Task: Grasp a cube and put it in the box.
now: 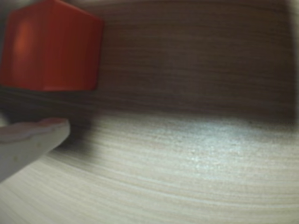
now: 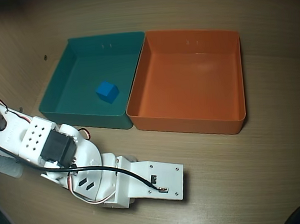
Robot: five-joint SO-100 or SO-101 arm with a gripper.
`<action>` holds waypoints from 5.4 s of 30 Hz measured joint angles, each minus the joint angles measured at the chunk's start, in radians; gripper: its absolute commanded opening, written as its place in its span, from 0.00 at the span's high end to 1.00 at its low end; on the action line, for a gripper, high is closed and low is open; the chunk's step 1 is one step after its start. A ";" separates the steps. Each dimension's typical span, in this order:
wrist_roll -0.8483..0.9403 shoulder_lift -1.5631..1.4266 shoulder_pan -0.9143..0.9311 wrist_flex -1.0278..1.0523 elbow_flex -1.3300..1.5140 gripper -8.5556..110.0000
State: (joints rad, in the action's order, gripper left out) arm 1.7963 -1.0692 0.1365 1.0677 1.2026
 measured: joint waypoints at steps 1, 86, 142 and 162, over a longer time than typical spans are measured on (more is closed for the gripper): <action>-0.002 0.000 0.000 0.000 0.000 0.82; -0.002 0.003 -0.476 -0.003 -0.560 0.97; -0.002 0.434 -0.531 -0.003 -0.848 0.55; 0.006 0.434 -0.531 -0.003 -0.851 0.49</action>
State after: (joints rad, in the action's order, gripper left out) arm 1.8024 -0.6351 -0.3942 1.0646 0.3513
